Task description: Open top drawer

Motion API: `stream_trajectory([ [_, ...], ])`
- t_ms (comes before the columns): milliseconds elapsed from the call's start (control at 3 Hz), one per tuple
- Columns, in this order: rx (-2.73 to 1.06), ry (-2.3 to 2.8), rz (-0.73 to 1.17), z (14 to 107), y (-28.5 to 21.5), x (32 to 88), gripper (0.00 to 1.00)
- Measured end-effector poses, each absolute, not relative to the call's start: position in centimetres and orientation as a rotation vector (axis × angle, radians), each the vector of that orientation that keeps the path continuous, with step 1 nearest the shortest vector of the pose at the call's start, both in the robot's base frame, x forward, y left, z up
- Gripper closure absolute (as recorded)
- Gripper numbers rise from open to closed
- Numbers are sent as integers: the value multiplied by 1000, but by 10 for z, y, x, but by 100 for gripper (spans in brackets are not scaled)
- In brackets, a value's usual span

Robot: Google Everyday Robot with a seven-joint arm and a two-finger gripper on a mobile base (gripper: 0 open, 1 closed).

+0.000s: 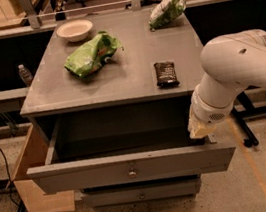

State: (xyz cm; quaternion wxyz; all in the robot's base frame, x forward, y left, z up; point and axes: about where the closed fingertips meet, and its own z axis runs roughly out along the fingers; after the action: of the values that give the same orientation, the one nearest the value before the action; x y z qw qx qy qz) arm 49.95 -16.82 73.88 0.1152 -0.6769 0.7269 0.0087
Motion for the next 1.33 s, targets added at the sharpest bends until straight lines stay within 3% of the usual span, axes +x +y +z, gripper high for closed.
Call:
stream_trajectory([
  [333,-1970,2121,3,736,-169,504,94],
  [667,-1976,2112,2,723,-164,514,100],
  [1333,-2012,2137,21,686,-159,524,100],
])
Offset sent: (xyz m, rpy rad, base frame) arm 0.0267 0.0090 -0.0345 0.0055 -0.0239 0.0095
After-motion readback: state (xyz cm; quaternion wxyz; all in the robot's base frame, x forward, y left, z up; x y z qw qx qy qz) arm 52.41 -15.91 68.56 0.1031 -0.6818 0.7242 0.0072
